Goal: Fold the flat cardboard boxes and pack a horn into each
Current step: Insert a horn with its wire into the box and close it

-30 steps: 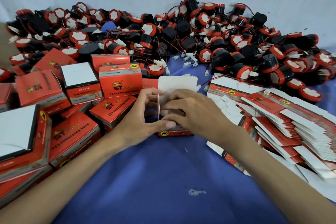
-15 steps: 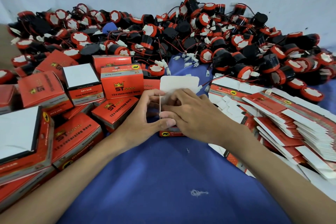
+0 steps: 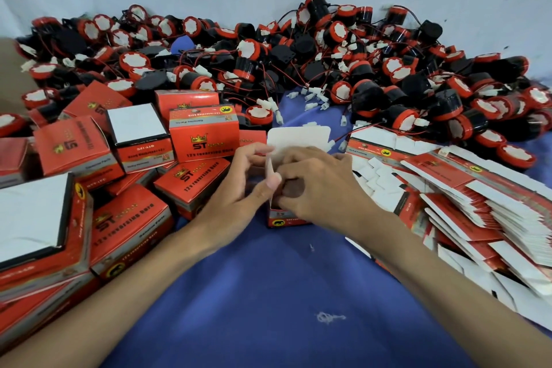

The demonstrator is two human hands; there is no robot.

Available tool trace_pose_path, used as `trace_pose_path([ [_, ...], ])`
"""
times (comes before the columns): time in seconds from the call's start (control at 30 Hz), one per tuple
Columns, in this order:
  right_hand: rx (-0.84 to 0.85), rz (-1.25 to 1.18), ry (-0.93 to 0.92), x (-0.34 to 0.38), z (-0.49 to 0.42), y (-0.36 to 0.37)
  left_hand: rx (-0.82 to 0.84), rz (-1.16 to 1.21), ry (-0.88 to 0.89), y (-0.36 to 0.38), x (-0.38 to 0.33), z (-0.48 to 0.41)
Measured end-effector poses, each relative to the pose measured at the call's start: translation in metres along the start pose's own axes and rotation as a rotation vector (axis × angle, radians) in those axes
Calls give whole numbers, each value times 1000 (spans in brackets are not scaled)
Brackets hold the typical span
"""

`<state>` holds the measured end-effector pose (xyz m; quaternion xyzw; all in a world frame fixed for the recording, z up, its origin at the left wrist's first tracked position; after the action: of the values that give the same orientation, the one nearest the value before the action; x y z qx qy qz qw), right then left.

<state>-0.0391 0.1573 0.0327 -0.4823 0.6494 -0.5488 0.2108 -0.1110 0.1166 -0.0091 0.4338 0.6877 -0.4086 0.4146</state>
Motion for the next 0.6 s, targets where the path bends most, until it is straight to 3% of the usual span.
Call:
trace_pose_path([
  [0.07, 106, 59, -64, 4, -1, 5, -38, 13, 46, 0, -7, 1],
  [0.13, 125, -116, -172, 9, -1, -11, -84, 43, 69, -5, -10, 1],
  [0.2, -161, -309, -143, -10, 2, -61, -94, 74, 37, -3, -8, -1],
  [0.27, -521, -313, -12, -42, 19, -103, -100, 106, -45, -1, 3, -4],
  [0.3, -576, -337, 53, -54, 26, -105, -103, 104, -94, -1, 9, -5],
  [0.37, -445, -500, 98, -62, 30, -80, -80, 67, -163, 2, 15, -7],
  [0.43, -297, -549, 14, -47, 37, -52, -57, 64, -175, 6, 14, -9],
  [0.6, -252, -683, -36, -35, 49, -17, -115, 16, -81, 7, 0, -5],
])
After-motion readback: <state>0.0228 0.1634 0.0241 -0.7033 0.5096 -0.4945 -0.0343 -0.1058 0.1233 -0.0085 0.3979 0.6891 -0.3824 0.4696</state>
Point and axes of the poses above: each hand's wrist, its own z-axis away from the middle knuckle, its own y-axis out of the palm, x = y × z, the point moved 10 cm from there along -z, towards the middle knuckle
